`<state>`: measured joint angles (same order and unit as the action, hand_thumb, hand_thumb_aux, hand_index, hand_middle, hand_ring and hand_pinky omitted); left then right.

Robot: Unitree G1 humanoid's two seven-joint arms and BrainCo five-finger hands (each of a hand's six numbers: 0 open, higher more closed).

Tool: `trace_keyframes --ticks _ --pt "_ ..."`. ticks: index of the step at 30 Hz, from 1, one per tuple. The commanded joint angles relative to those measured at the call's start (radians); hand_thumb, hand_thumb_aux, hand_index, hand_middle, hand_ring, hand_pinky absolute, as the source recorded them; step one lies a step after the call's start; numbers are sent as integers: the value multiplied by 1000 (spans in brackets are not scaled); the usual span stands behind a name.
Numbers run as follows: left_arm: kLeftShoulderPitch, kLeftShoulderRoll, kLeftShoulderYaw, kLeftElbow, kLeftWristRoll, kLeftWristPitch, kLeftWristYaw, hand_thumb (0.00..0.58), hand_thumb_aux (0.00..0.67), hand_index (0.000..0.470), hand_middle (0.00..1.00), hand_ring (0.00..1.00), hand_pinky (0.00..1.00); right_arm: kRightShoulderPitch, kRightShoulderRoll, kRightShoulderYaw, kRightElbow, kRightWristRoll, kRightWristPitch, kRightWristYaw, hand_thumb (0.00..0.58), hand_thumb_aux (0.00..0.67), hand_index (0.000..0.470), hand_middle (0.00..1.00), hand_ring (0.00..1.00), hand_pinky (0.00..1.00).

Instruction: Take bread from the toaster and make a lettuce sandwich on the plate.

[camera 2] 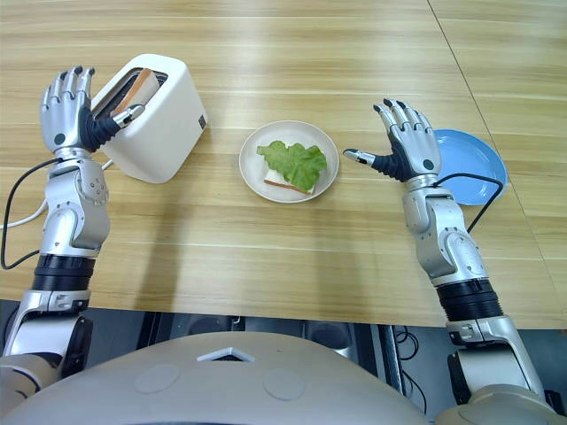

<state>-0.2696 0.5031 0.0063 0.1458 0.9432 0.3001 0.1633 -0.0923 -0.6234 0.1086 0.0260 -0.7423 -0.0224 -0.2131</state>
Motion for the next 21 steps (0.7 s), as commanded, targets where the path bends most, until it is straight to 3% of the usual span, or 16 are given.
trace_keyframes --ticks 1,2,3,4,5,18,21 --pt "-23 18 -23 91 -37 -4 -4 0 0 0 0 0 0 3 2 -12 9 -2 -5 -2 0 0 0 0 0 0" --pt "-27 18 -24 106 -45 -3 1 0 0 0 0 0 0 5 2 -12 10 -2 -5 -2 0 0 0 0 0 0" --pt "-29 18 -21 113 -59 -7 5 297 202 139 0 0 0 6 2 -12 11 -3 -4 -2 0 0 0 0 0 0" --pt "-31 18 -18 116 -69 -10 11 494 413 283 0 0 0 7 2 -11 12 -4 -4 -3 0 0 0 0 0 0" --pt "-32 18 -16 115 -80 -16 21 580 670 460 0 0 0 9 2 -10 14 -4 -5 -3 0 0 0 0 0 0" --pt "29 -2 6 -206 -67 -127 281 580 670 460 0 0 0 12 30 24 53 -23 -13 -11 0 0 0 0 0 0" --pt "59 -15 50 -331 -99 -198 362 580 670 460 0 0 0 13 33 23 55 -26 -13 -12 0 0 0 0 0 0"
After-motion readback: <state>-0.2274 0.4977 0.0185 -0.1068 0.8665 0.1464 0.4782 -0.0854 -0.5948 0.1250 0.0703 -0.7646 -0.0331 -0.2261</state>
